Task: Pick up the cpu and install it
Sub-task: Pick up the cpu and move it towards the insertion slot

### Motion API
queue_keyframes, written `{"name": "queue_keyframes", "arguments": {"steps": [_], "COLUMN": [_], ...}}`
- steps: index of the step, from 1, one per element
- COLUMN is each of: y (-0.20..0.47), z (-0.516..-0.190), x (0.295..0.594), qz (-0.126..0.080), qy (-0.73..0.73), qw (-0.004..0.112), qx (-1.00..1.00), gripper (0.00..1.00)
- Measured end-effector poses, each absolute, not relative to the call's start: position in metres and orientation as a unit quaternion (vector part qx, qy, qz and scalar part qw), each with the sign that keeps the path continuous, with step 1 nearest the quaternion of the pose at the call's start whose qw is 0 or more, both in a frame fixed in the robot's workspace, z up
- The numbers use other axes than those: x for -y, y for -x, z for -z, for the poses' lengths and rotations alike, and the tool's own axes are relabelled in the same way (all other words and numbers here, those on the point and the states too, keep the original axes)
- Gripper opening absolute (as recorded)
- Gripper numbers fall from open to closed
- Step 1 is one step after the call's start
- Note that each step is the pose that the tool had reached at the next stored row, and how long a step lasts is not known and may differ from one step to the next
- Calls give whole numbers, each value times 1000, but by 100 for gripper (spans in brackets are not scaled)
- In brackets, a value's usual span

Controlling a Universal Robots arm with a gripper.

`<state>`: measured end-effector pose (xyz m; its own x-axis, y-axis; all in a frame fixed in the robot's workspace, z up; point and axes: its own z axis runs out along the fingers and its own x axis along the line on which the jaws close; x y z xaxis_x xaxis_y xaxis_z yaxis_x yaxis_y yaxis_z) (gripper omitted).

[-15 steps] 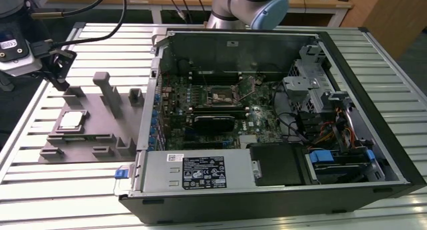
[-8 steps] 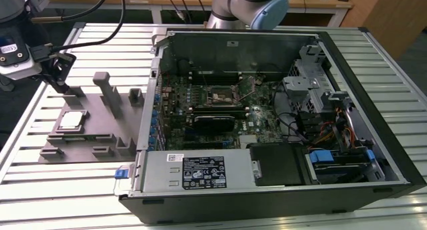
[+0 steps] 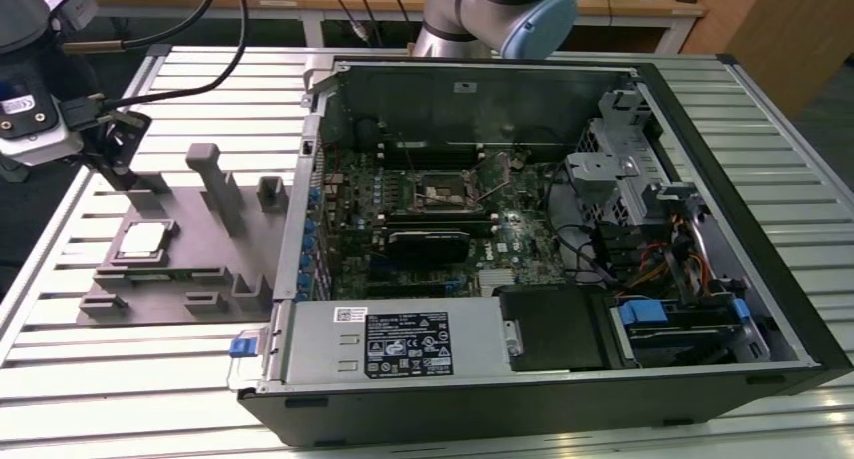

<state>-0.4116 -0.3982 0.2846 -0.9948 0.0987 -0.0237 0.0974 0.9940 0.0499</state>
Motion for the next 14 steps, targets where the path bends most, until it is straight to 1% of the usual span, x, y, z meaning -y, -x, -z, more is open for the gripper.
{"name": "queue_keyframes", "arguments": {"steps": [14], "y": [415], "z": [-275], "x": [398], "qz": [-24], "qy": [-49], "qw": [13], "qx": [-998], "gripper": [11]}}
